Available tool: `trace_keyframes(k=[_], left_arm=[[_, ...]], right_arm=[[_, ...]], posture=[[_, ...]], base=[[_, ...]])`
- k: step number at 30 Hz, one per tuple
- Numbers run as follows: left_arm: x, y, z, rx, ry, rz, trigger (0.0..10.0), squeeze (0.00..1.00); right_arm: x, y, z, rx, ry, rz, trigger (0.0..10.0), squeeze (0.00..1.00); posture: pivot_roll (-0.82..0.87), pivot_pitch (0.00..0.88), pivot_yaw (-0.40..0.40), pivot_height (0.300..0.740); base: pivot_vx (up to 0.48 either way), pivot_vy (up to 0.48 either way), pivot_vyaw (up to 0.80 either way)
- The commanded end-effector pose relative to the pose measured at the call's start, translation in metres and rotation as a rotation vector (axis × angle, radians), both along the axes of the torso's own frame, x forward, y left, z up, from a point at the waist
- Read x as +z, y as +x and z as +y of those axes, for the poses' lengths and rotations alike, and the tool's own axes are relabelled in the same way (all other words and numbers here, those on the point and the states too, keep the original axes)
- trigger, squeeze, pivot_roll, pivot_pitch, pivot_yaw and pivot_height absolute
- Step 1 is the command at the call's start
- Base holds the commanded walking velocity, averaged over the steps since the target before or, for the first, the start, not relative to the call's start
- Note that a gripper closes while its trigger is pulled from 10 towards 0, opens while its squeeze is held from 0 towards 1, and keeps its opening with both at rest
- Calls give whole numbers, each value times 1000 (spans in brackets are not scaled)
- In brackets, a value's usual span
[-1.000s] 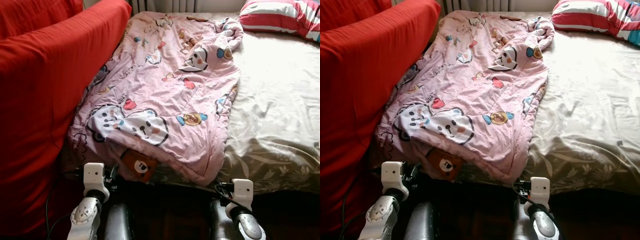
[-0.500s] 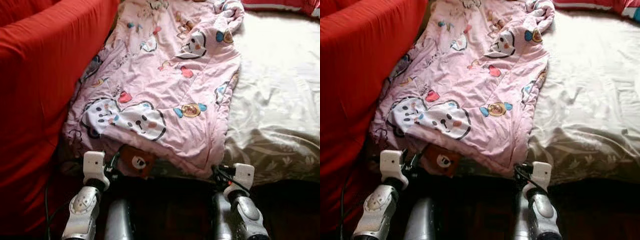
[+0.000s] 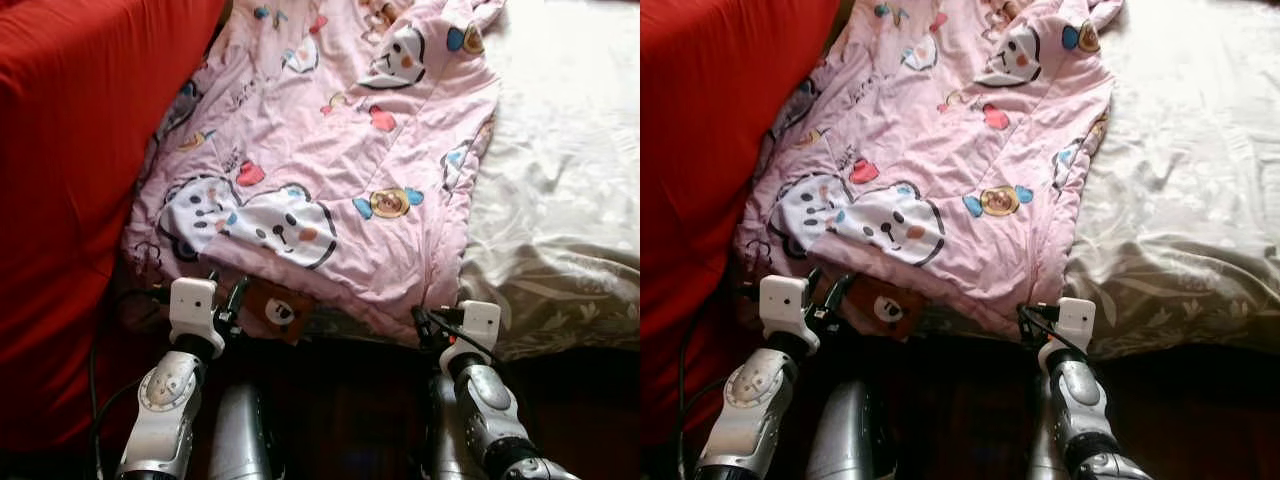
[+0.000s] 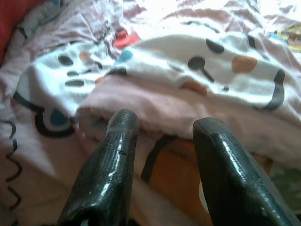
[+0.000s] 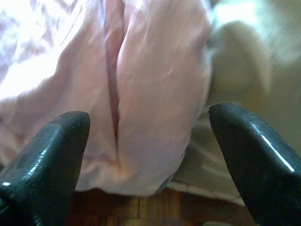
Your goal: Clean up the room
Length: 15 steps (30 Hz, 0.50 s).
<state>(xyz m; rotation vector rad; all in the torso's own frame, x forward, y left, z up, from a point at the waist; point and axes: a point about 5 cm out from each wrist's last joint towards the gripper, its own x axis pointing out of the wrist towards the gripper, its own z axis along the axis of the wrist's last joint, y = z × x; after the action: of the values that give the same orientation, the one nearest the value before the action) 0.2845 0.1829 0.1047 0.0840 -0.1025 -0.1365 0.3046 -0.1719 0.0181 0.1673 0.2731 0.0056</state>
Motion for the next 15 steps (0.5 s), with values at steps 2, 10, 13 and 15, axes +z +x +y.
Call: trace_keyframes(k=[2, 10, 13, 15], left_arm=[[-2, -6, 0, 4, 11, 19, 10000, 0], [11, -7, -4, 1, 3, 2, 10000, 0], [11, -8, -4, 3, 1, 3, 10000, 0], [11, -9, -5, 3, 0, 11, 10000, 0]], right_arm=[[-7, -3, 6, 15, 6, 44, 10000, 0], [-2, 2, 4, 25, -5, 46, 10000, 0], [0, 4, 5, 29, -8, 45, 10000, 0], [2, 7, 5, 32, -8, 40, 9294, 0]], posture=[[79, 323, 97, 547], [100, 331, 90, 547], [101, 336, 90, 547], [103, 338, 87, 547]], base=[[0, 0, 0], [0, 0, 0], [0, 0, 0], [0, 0, 0]])
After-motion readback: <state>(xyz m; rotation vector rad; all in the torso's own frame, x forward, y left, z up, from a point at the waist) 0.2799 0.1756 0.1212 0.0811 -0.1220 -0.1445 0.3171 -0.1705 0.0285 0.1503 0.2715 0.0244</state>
